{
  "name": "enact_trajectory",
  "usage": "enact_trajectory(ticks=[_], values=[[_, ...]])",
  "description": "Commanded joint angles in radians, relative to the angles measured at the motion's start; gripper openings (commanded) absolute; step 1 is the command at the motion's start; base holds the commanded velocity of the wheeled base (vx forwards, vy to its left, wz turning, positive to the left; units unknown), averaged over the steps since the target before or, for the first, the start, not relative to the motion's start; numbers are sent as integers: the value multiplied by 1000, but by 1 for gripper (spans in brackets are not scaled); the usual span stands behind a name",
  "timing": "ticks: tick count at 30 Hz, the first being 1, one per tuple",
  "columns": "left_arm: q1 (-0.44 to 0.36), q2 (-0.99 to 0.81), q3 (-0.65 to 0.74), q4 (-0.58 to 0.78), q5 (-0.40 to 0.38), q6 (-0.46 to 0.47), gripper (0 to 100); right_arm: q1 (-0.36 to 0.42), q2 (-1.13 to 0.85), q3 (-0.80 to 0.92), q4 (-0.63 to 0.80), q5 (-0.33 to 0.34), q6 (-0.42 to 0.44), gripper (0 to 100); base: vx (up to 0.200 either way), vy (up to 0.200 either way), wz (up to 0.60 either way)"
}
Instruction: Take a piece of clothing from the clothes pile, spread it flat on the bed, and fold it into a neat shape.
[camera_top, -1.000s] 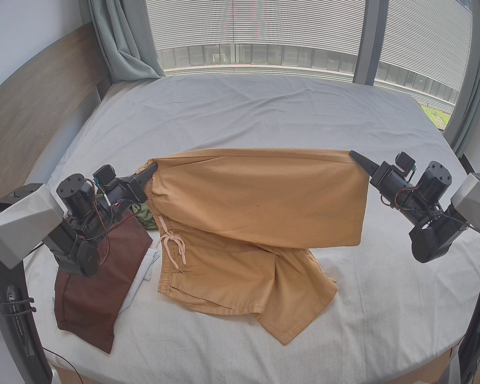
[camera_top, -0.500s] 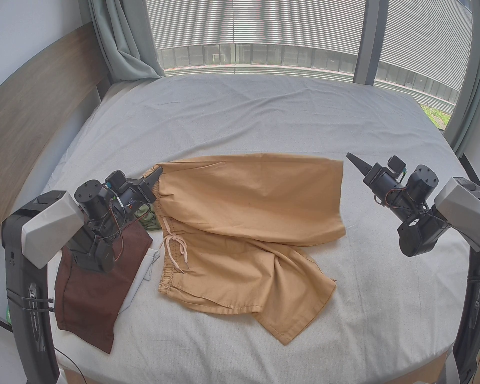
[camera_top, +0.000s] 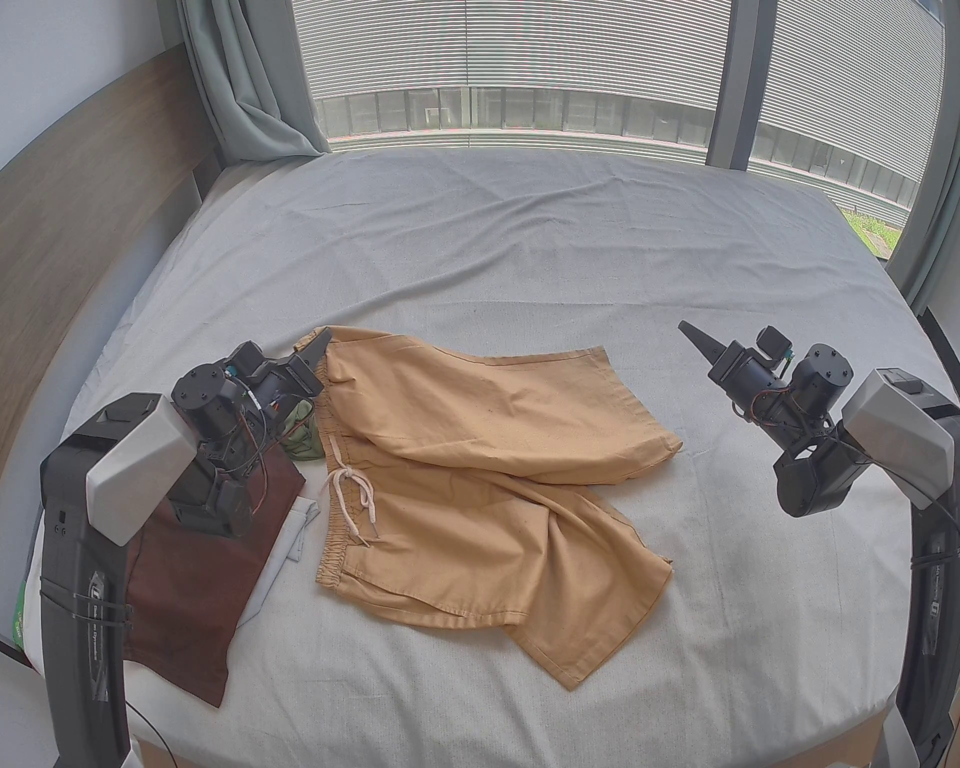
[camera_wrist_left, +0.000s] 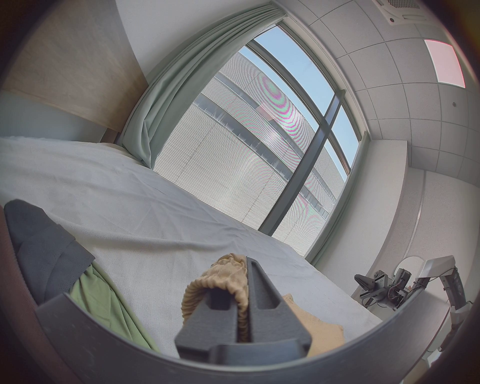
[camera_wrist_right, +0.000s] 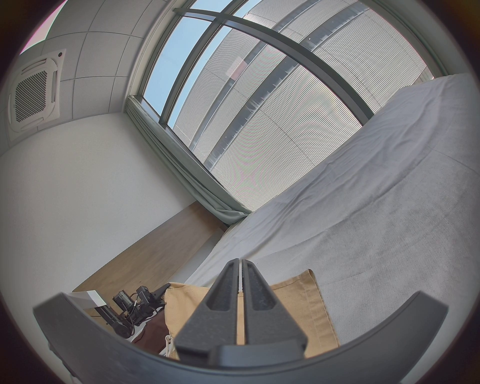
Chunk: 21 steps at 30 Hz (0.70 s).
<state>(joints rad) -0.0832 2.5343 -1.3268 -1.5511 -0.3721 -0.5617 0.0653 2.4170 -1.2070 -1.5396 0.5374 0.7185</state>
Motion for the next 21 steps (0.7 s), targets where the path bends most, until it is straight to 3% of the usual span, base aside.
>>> enact_trajectory(ticks=[1, 12, 13, 17, 21], values=[[0, 41, -28, 0, -1, -1, 0, 5, 30, -8, -1, -1, -2, 0, 0, 0, 0], [13, 46, -15, 0, -13, -3, 0, 18, 27, 24, -2, -4, -50, 0, 0, 0, 0], [13, 49, -15, 0, -13, -3, 100, 18, 27, 29, -2, -4, -54, 0, 0, 0, 0], [14, 47, 0, -1, -13, -3, 100, 18, 14, 70, -4, -4, -71, 0, 0, 0, 0], [19, -29, 153, -3, -18, 2, 100, 19, -44, 207, -4, 4, -134, 0, 0, 0, 0]])
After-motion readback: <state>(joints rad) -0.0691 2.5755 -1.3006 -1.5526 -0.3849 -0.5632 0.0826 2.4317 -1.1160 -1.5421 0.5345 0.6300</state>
